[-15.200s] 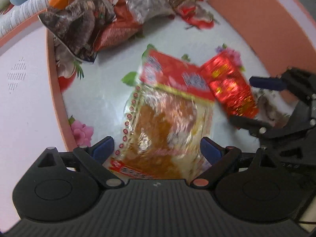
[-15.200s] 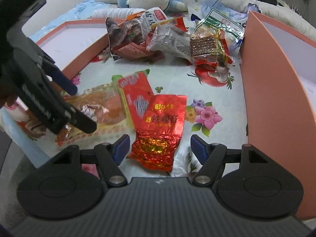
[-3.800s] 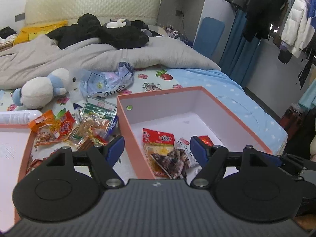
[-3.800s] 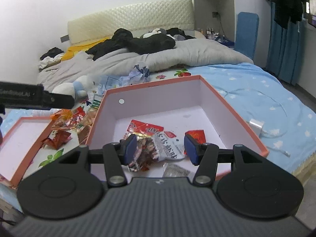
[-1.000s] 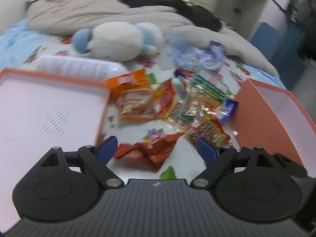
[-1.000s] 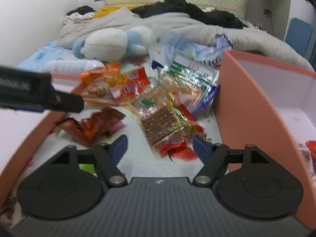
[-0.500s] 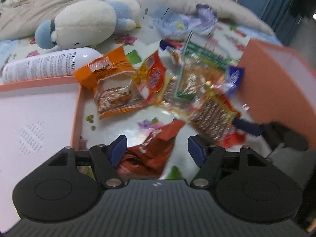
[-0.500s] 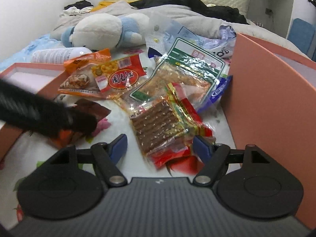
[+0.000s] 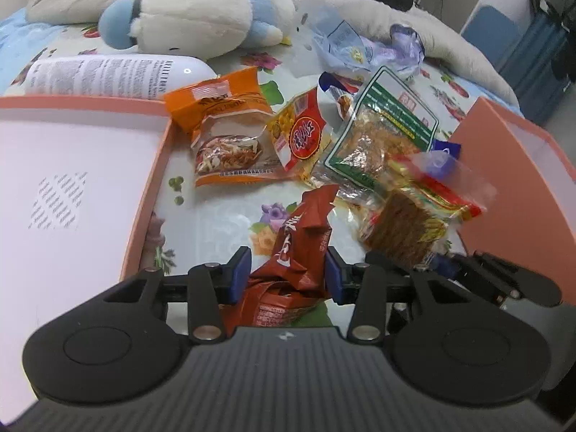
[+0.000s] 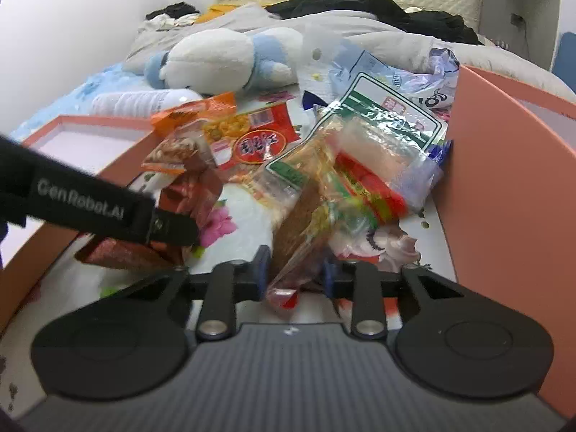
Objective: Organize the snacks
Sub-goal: 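Grasp the red foil bag with the left gripper while the right grasps a clear spicy-strip bag, then carry the red bag over the box with left gripper while right carries the spicy-strip bag, then release the red bag into the box with left gripper while right releases the spicy-strip bag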
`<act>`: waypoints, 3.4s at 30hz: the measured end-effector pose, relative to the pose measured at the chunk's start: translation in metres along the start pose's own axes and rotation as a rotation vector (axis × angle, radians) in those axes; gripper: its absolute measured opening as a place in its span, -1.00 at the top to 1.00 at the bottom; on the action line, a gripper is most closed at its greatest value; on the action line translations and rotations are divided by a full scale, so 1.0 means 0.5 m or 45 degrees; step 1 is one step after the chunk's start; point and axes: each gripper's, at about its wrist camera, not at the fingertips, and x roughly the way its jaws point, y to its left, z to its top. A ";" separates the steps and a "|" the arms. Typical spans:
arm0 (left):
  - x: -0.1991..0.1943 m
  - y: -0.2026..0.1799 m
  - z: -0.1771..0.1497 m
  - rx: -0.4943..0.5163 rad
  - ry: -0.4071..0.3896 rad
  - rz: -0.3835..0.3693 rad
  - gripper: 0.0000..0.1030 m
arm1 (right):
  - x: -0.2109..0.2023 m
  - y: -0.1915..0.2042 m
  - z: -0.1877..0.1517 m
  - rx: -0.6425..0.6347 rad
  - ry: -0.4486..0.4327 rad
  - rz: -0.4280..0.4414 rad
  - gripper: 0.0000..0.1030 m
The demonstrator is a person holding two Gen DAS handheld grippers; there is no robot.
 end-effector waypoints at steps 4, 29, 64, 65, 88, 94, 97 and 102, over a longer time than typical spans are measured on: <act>-0.034 -0.007 -0.012 -0.022 -0.021 0.005 0.05 | -0.034 0.009 0.002 -0.025 -0.011 0.011 0.56; -0.329 -0.150 -0.099 -0.145 -0.231 -0.001 0.05 | -0.358 -0.034 0.008 0.064 -0.203 0.031 0.59; -0.449 -0.422 -0.159 0.171 -0.277 -0.255 0.05 | -0.579 -0.195 -0.083 0.210 -0.270 -0.176 0.58; -0.438 -0.434 -0.154 0.183 -0.268 -0.268 0.05 | -0.577 -0.205 -0.082 0.213 -0.270 -0.189 0.58; -0.187 -0.609 -0.011 0.272 0.006 -0.266 0.04 | -0.435 -0.414 -0.036 0.321 -0.086 -0.271 0.52; -0.150 -0.603 -0.016 0.237 0.048 -0.214 0.04 | -0.396 -0.439 -0.035 0.370 0.000 -0.240 0.52; -0.140 -0.599 -0.017 0.221 0.063 -0.197 0.04 | -0.383 -0.446 -0.041 0.400 0.032 -0.244 0.52; -0.137 -0.587 -0.011 0.184 0.065 -0.202 0.04 | -0.381 -0.456 -0.050 0.453 0.036 -0.260 0.49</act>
